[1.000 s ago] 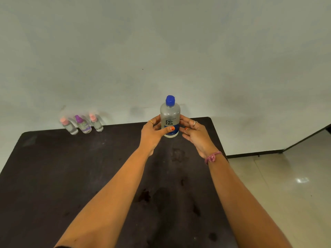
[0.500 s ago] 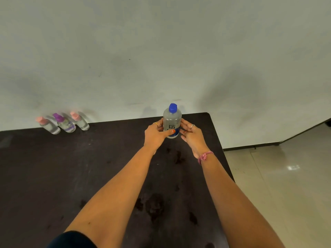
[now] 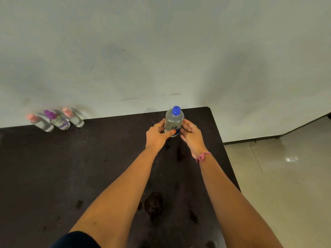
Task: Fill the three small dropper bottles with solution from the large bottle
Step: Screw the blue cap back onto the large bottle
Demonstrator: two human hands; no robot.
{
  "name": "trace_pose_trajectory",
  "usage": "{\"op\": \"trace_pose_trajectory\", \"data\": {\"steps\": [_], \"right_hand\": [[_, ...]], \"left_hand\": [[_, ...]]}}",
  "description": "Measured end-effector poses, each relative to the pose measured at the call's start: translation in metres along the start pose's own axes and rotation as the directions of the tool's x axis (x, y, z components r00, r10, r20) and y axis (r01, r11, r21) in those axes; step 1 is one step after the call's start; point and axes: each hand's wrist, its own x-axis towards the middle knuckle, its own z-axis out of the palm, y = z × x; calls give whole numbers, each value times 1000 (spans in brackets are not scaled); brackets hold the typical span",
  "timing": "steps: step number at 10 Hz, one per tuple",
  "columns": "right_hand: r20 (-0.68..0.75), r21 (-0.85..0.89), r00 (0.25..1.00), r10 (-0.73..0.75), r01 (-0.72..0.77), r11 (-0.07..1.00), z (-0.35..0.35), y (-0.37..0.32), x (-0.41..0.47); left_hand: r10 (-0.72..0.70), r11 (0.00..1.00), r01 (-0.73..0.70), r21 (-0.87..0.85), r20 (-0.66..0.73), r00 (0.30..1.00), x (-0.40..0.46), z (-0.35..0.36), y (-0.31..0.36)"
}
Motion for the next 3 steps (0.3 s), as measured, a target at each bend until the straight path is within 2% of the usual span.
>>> {"op": "trace_pose_trajectory", "data": {"steps": [3], "right_hand": [[-45, -78, 999, -19, 16, 997, 6, 2, -9]], "left_hand": [[-19, 1000, 18, 15, 41, 999, -15, -1, -6]]}}
